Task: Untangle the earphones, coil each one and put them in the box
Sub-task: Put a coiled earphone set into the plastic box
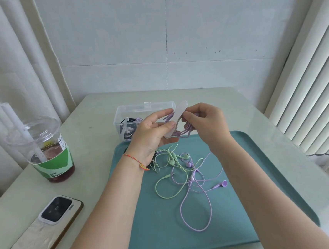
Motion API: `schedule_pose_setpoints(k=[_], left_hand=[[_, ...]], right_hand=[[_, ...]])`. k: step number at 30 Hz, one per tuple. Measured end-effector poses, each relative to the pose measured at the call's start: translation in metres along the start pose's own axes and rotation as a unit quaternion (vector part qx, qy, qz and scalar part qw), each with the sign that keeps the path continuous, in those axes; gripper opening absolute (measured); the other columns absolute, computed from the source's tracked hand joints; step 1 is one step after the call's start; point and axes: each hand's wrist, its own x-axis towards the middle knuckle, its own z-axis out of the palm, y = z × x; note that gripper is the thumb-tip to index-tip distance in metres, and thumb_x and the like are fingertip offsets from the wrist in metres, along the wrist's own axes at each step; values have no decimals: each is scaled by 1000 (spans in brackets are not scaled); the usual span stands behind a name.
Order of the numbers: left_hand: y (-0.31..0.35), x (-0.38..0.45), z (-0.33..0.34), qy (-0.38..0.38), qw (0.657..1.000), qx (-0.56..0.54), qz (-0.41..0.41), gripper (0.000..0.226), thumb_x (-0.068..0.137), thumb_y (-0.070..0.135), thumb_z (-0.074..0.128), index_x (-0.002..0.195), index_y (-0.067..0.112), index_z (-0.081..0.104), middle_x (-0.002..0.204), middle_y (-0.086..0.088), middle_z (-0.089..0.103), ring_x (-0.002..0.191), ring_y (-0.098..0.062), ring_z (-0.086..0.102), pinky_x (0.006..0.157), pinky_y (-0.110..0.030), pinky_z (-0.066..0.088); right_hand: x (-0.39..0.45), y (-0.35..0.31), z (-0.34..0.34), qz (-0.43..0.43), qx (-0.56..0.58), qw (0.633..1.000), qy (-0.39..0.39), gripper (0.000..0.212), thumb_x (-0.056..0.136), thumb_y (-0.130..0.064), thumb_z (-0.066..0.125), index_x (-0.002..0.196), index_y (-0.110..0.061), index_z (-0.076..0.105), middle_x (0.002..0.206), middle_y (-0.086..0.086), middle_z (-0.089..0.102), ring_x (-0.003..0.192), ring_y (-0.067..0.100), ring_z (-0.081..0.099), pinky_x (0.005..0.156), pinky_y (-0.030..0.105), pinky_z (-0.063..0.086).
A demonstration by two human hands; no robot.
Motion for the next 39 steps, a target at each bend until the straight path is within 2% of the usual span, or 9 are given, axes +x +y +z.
schedule_pose_setpoints(k=[6, 9, 14, 20, 24, 28, 30, 33, 39], left_hand=[[3, -1, -8, -29, 999, 35, -2, 25, 90, 2, 62, 114, 9, 66, 90, -12, 68, 76, -16, 65, 61, -26, 57], [0, 1, -5, 9, 1000, 25, 9, 22, 90, 3, 63, 111, 4, 66, 87, -12, 68, 75, -18, 65, 61, -27, 57], [-7, 6, 5, 81, 996, -10, 21, 17, 90, 3, 63, 107, 2, 68, 89, -12, 70, 78, -18, 66, 60, -26, 58], [-15, 10, 5, 130, 991, -5, 29, 20, 91, 9, 65, 110, 9, 70, 95, -11, 73, 78, -25, 70, 69, -33, 58], [-8, 8, -4, 103, 992, 64, 34, 19, 93, 10, 63, 109, 14, 71, 93, -2, 73, 77, -18, 68, 64, -29, 58], [4, 4, -13, 42, 984, 170, 34, 19, 94, 9, 61, 106, 20, 71, 95, 1, 71, 82, -14, 65, 64, -27, 59], [9, 2, -18, 36, 974, 221, 38, 21, 94, 8, 60, 104, 22, 71, 93, 1, 70, 79, -12, 63, 68, -29, 59], [17, 0, -26, 42, 961, 263, 68, 22, 94, 6, 58, 102, 21, 73, 84, 3, 69, 66, -4, 62, 69, -26, 56], [22, -3, -42, 52, 956, 274, 89, 26, 95, 6, 58, 98, 27, 72, 87, 1, 73, 73, -6, 65, 74, -29, 55]], right_hand=[[1, -3, -12, 17, 11, 997, -69, 9, 89, -8, 65, 84, -7, 73, 78, 9, 70, 66, 18, 59, 73, 35, 56], [1, -3, -9, 12, 6, 997, -79, 10, 90, -13, 65, 93, -9, 74, 78, 7, 68, 66, 17, 58, 72, 34, 55], [-2, 2, 6, -8, -28, 1000, -10, 14, 85, -11, 67, 94, -21, 68, 78, 2, 66, 66, 24, 68, 72, 38, 59], [-5, 2, 12, 13, 26, 999, -26, 10, 86, -13, 68, 90, -5, 64, 67, 9, 69, 58, 18, 66, 66, 36, 59], [3, 6, 3, 47, -15, 999, -18, 16, 85, -28, 69, 84, -12, 65, 82, 10, 72, 80, 26, 69, 82, 47, 57], [12, 4, -6, 53, 28, 997, -53, 31, 86, -29, 70, 112, -19, 56, 98, 3, 72, 93, 23, 69, 87, 40, 56], [13, -1, -7, 46, -6, 994, -101, 31, 88, -19, 68, 117, -17, 58, 100, 4, 72, 91, 22, 68, 83, 32, 57], [13, -13, -5, 32, -125, 976, -177, 17, 86, -18, 70, 103, -15, 71, 87, 2, 71, 73, 13, 63, 59, 14, 48], [19, -33, 9, -20, -274, 929, -247, 17, 85, -31, 71, 95, -18, 76, 77, -2, 66, 65, 11, 52, 60, 21, 42]])
